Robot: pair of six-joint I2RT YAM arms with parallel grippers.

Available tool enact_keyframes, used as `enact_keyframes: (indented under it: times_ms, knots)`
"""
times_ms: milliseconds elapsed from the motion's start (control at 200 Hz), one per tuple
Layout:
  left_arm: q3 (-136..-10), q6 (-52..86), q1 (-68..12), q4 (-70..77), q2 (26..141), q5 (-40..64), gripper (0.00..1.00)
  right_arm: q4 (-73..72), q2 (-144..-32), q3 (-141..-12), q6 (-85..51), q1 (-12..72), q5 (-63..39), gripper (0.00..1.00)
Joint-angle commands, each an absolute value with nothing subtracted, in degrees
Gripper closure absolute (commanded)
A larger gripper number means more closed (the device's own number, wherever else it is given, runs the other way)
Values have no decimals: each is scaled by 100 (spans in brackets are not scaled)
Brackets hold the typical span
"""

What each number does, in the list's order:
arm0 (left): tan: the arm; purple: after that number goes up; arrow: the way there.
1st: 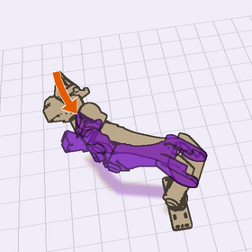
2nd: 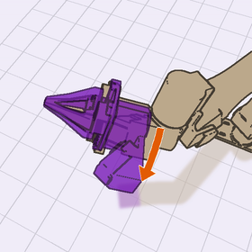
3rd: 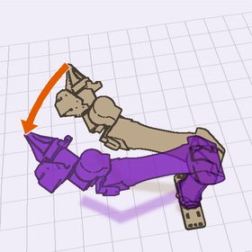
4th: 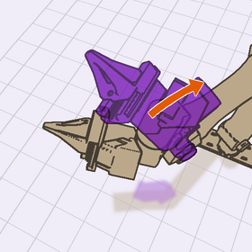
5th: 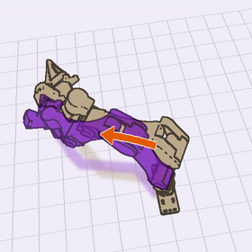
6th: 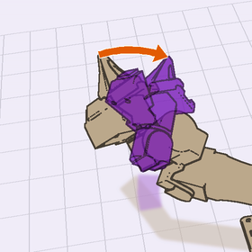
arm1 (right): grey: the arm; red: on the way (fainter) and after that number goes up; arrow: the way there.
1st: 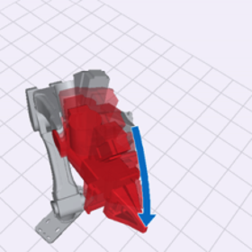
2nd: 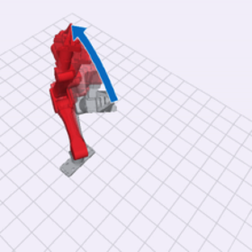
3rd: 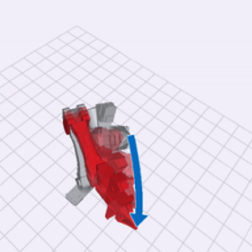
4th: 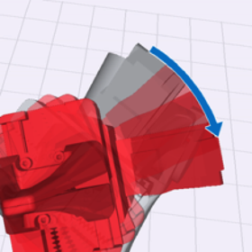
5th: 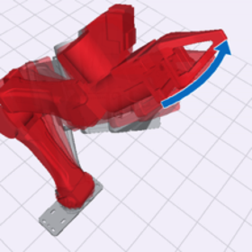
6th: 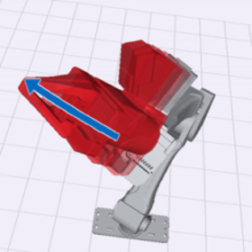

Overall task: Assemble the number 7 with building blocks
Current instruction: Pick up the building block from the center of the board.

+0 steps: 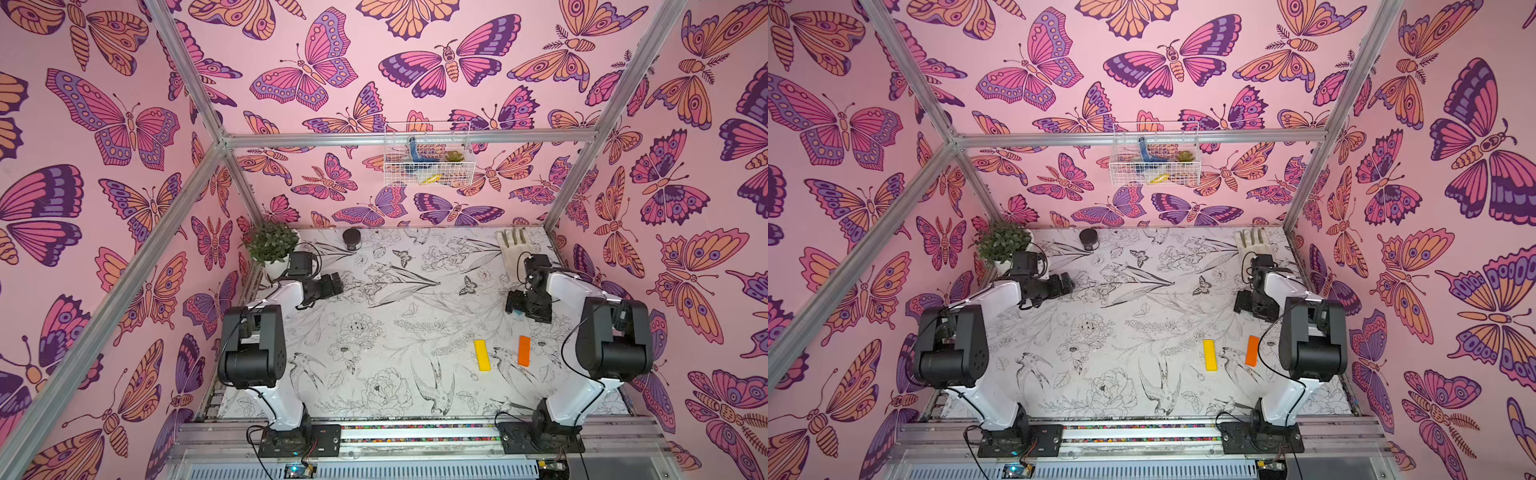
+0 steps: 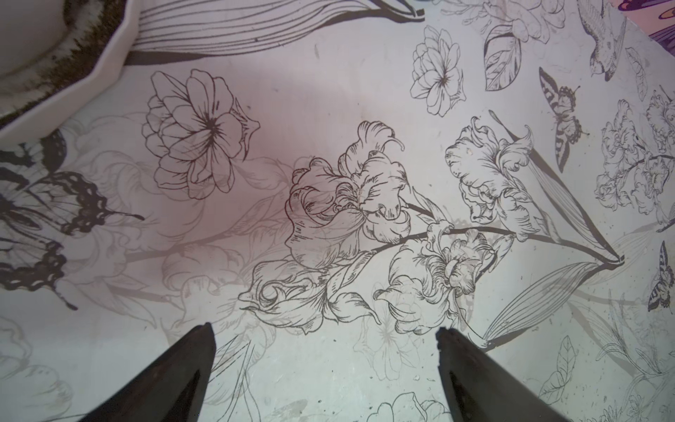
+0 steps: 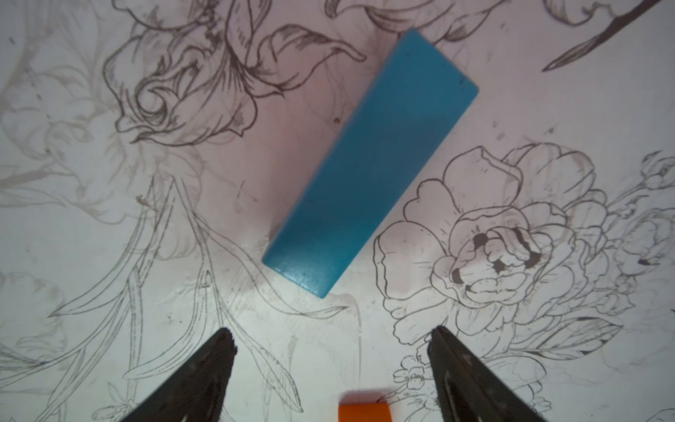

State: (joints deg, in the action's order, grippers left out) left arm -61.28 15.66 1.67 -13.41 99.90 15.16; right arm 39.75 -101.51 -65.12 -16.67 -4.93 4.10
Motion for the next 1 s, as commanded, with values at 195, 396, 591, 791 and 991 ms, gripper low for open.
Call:
enact_keyframes:
  times_ms: [195, 396, 591, 791, 991]
  knots:
    - [-6031, 1635, 281, -1286, 10111, 1731, 0, 3964, -10776, -7149, -1697, -741, 305, 14]
    - [-6029, 1652, 321, -1269, 10121, 1778, 0, 4008, -11043, -7400, -1677, -844, 172, 22]
    - [-6047, 1670, 343, -1274, 10162, 1811, 0, 3982, -11138, -7428, -1648, -844, -111, 39]
    - [-6038, 1724, 404, -1271, 10186, 1844, 0, 3823, -11072, -7220, -1498, -827, -545, 69]
    - [-6038, 1761, 446, -1260, 10203, 1898, 0, 3940, -11085, -7264, -1128, -771, -866, 81]
